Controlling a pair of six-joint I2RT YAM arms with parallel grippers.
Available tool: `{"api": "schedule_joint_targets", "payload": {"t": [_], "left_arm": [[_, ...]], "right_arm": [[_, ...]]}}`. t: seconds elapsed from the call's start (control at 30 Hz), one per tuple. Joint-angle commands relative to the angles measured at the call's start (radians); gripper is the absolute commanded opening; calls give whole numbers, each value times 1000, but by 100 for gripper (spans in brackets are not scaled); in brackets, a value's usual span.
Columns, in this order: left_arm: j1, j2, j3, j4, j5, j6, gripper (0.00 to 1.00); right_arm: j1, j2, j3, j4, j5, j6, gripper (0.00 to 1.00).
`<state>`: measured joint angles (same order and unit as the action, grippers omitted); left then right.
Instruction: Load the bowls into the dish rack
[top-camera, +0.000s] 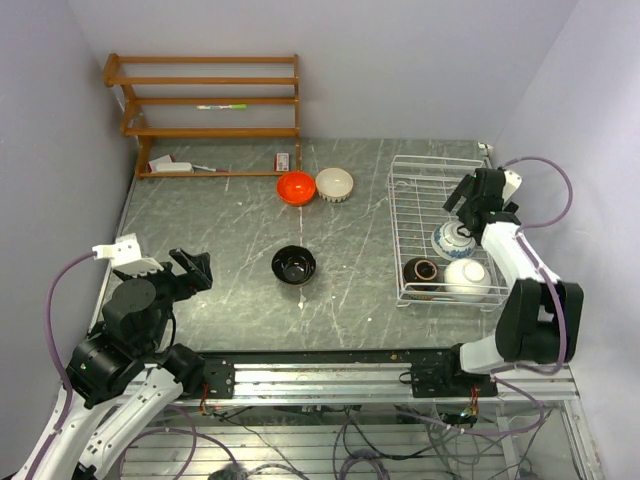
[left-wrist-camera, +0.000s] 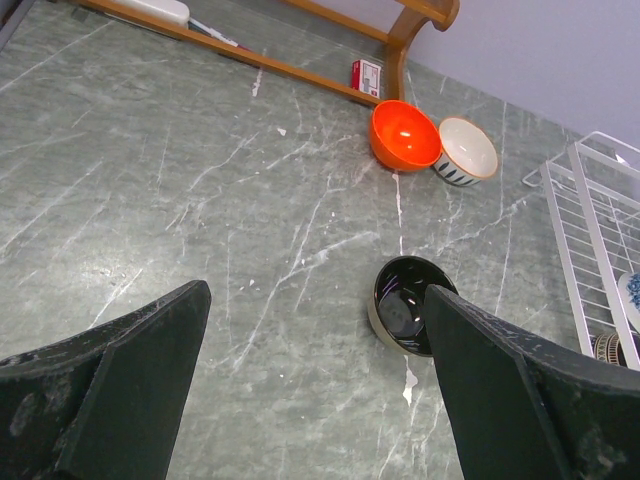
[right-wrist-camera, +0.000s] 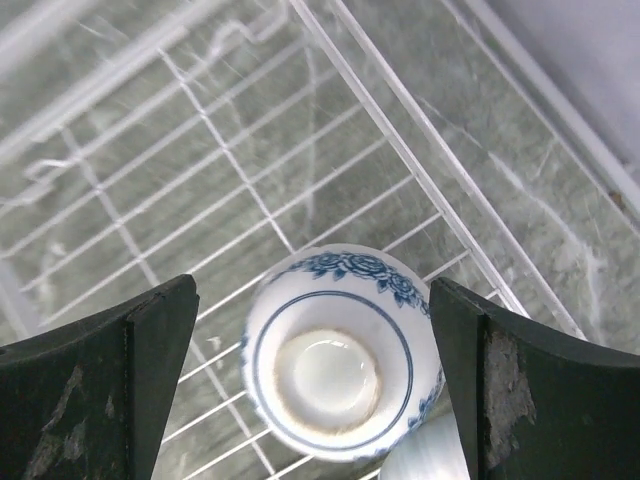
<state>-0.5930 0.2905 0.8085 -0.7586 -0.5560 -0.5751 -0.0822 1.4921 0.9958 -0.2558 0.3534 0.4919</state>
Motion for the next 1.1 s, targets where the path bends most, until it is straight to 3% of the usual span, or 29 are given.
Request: {"api": "schedule_joint_targets", "payload": {"t": [0.0,0.27,0.5,0.87,1.07], "left_arm": [[-6,-11,5,29,2,9,99],[-6,-4,6,25,-8,4,99],[-8,4,7,22,-13,1,99],[-7,6,8,18,-19,-2,99],[-7,0,8,19,-19,0,99]], "right_arm": [[16,-132,-24,102,-45,-52,100],[93,-114,46,41,-276,-64,100],[159,-47,-18,51,-398,-48,100],[161,10,-27,-25,-288,-27,100],[161,-17,-57,-46,-125,-4,100]]}}
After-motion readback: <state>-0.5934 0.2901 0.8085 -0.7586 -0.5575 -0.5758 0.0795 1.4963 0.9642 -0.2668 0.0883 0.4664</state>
